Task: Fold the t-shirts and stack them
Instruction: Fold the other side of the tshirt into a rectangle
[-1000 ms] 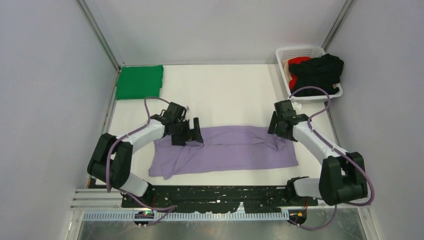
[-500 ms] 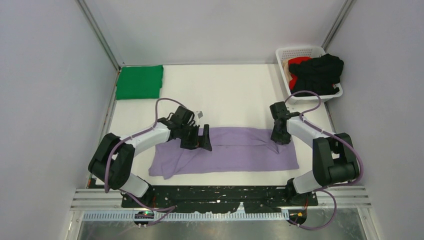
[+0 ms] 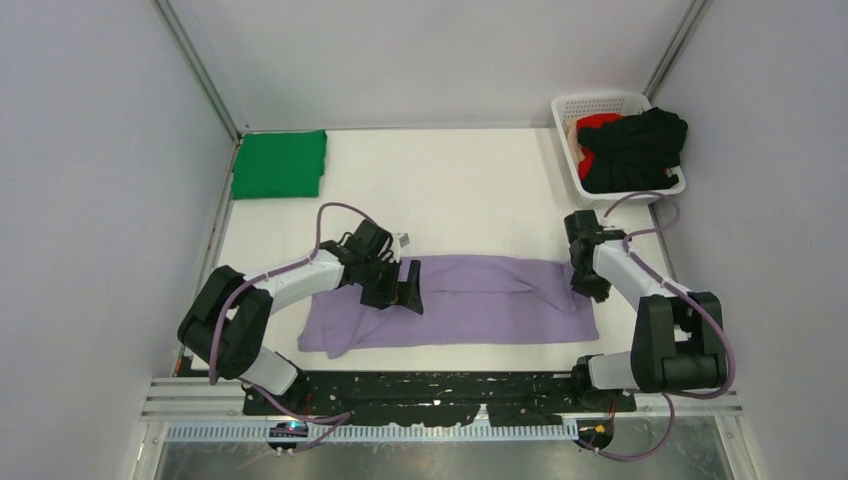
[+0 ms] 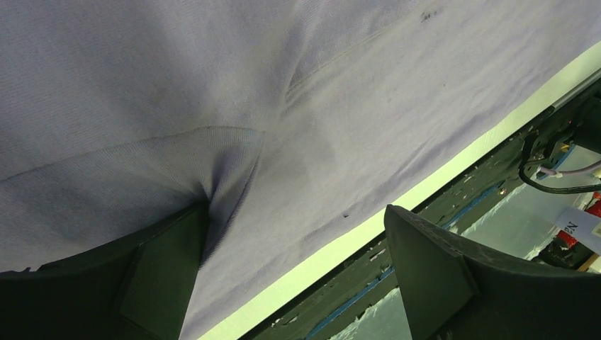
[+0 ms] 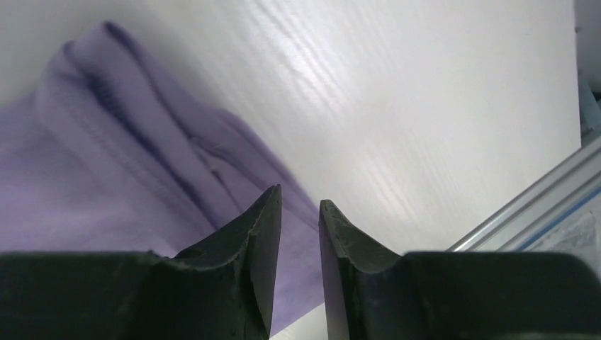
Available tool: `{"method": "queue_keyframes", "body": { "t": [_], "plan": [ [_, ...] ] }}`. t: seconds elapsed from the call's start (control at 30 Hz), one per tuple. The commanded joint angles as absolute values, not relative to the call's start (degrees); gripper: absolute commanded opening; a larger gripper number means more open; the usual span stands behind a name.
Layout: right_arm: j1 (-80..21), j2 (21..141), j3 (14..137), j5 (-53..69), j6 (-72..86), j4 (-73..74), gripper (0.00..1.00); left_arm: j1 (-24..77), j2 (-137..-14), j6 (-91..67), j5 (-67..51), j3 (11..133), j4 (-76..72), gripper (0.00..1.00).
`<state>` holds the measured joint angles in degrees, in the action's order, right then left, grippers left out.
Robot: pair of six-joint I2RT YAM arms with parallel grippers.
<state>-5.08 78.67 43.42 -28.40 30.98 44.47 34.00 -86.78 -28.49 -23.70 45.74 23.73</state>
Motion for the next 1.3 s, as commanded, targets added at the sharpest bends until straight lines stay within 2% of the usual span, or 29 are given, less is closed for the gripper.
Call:
{"method": "queue_keyframes", "body": {
  "t": [0.0,0.13,0.27,0.4,0.6,0.73,0.8,0.97,1.1,1.27],
  "plan": [
    [1.4,74.8,42.6,-31.4,33.3,46.5,0.38,33.6,-87.0,-27.6,-18.6,45.4,28.0,1.0],
    [2.1,69.0,42.4,-21.1,29.0,41.2,0.46,33.6,-83.6,-27.2,-20.4,46.2,29.1,1.0],
    [2.1,61.1,41.8,-8.5,24.0,34.1,0.48,33.6,-76.8,-26.7,-21.5,46.9,29.4,1.0],
    [1.0,57.8,40.0,0.0,21.8,28.4,0.5,33.5,-73.5,-26.5,-15.1,47.2,31.0,1.0],
    [-2.9,62.5,39.4,0.8,22.5,26.8,0.5,32.8,-80.1,-27.8,-12.6,50.7,33.8,1.0],
    [-3.2,63.0,39.0,0.6,22.4,25.9,0.5,32.7,-82.1,-31.0,-3.3,49.8,31.9,1.0],
    [-3.1,63.4,39.1,0.6,22.2,25.6,0.5,32.8,-84.0,-32.3,-2.2,50.4,31.6,1.0],
    [-3.1,64.0,39.2,0.8,21.7,25.1,0.5,34.5,-85.6,-32.3,-6.6,49.9,29.0,0.99],
    [-3.1,63.9,39.1,0.4,21.7,25.0,0.5,38.0,-84.5,-31.1,-15.4,48.5,26.0,0.99],
    [-3.2,63.6,38.7,0.3,21.6,24.9,0.5,43.4,-81.1,-29.1,-18.2,48.0,26.4,1.0]
  ]
}}
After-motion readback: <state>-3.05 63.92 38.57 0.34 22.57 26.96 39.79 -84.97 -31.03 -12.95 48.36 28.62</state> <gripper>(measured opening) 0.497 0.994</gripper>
